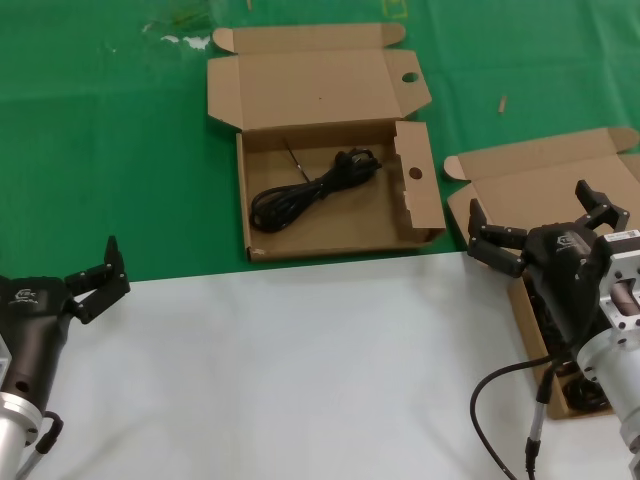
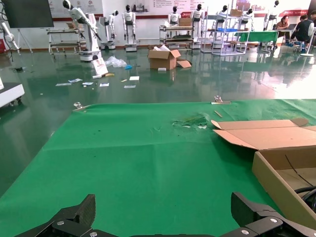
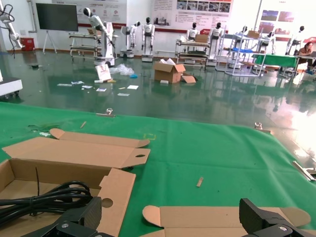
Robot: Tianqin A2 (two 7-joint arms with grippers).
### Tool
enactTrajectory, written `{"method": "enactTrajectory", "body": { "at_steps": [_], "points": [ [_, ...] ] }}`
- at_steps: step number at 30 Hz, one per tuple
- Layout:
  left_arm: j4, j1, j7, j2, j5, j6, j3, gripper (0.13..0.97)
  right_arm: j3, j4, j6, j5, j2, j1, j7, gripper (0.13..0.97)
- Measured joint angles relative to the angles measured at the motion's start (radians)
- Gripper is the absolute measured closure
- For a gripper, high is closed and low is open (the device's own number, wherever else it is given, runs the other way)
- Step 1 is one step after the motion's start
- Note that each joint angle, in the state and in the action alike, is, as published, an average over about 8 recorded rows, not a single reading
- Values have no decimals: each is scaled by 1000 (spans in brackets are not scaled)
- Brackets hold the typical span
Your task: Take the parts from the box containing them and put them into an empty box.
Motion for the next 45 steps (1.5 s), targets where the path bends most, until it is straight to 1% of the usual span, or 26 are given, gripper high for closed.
{"method": "enactTrajectory", "body": {
  "at_steps": [45],
  "points": [
    [0, 0, 0, 0, 0, 0, 0, 132, 0, 0, 0, 0, 0, 0, 0, 129]
  ]
}}
